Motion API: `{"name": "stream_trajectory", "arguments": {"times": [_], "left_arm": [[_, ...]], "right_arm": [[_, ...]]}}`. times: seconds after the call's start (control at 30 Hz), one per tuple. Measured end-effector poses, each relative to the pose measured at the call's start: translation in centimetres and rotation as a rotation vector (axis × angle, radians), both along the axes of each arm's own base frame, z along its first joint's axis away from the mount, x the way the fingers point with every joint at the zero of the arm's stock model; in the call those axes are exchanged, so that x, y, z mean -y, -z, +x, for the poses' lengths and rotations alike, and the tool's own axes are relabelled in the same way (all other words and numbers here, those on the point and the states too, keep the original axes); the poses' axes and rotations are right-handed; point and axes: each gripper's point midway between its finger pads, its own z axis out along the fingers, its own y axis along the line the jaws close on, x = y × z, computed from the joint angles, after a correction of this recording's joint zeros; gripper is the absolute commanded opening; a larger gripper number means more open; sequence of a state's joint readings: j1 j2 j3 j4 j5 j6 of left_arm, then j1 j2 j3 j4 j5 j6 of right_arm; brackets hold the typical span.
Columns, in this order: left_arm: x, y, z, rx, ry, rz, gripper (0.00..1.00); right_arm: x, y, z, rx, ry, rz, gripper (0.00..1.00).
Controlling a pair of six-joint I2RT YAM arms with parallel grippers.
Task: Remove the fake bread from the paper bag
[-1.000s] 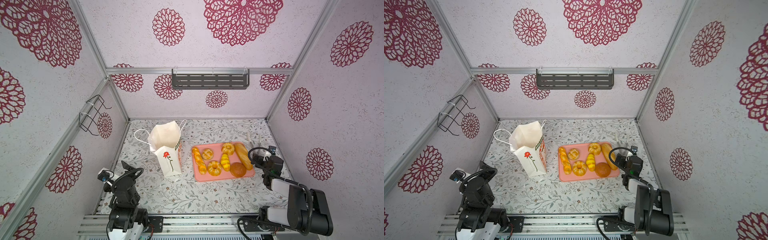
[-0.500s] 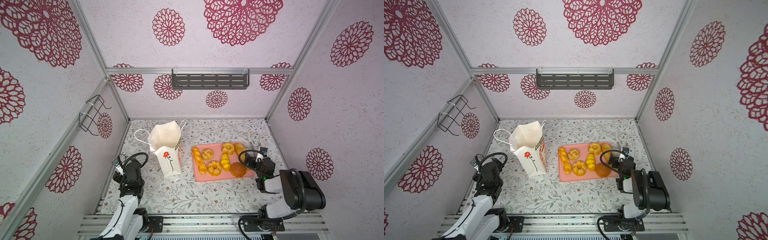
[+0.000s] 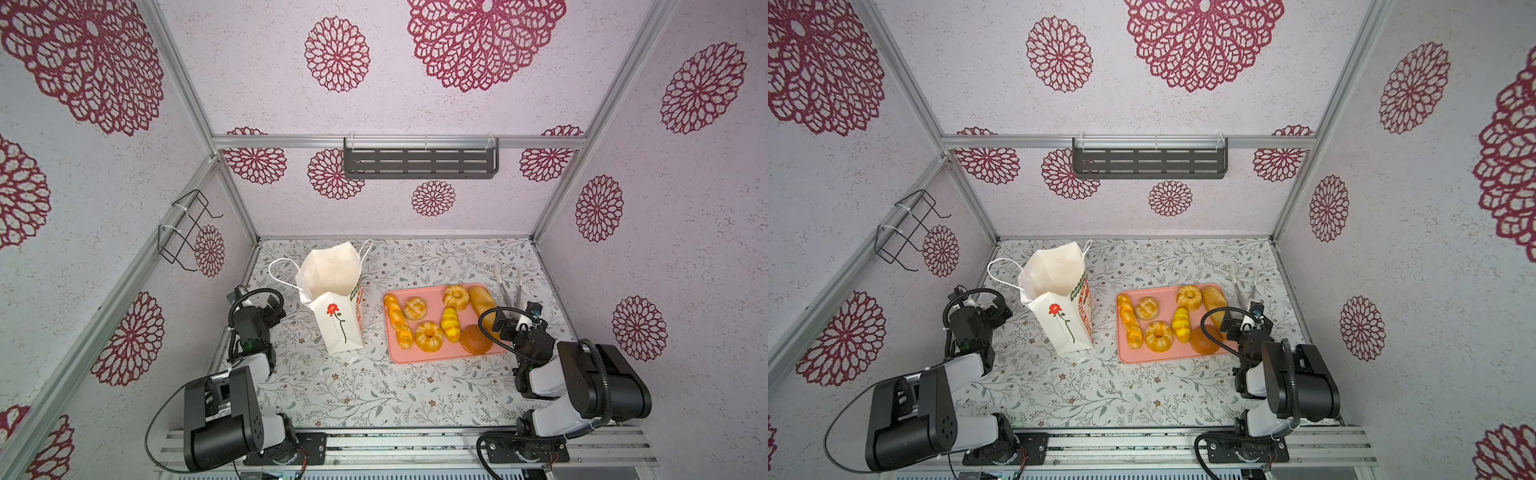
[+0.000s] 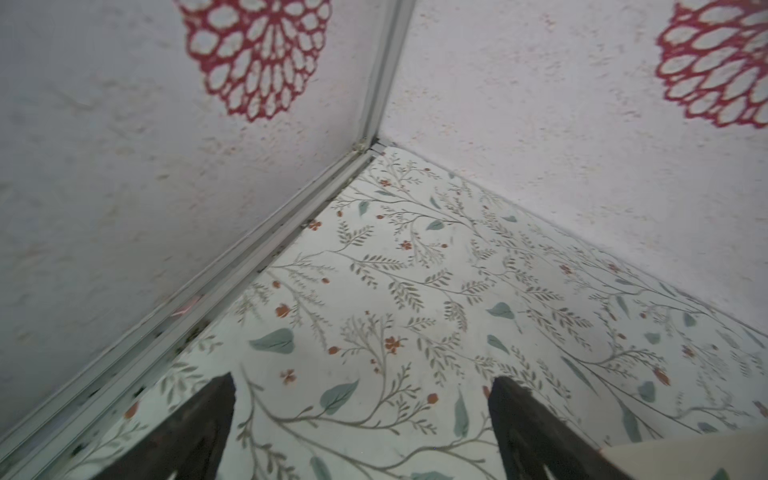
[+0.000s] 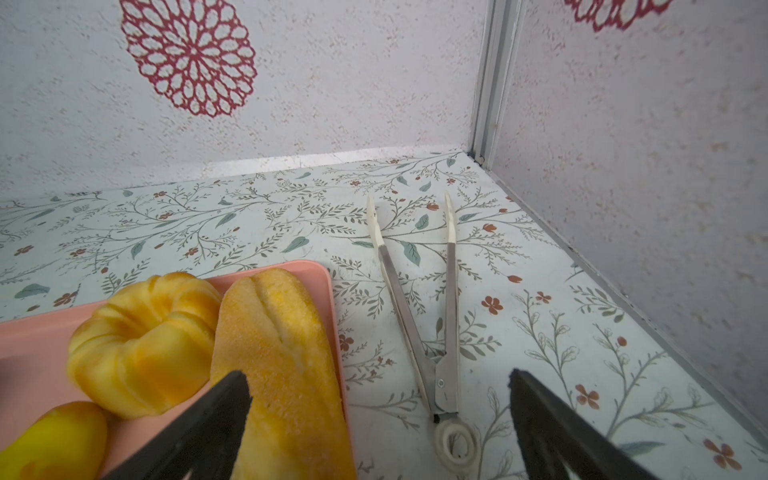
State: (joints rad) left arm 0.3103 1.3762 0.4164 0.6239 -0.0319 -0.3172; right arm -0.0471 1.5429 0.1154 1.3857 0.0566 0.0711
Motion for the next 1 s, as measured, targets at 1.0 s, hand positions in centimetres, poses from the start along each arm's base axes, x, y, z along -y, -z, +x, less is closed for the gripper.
{"name": "stream_trajectory", "arguments": {"times": [1.0], "left_arm": [[5.4,1.2,2.9,-0.027,0.089,0.249,0.97]], "right_arm": [[-0.3,0.5,2.1,-0.069,-0.016,-0.008,0.99]]}}
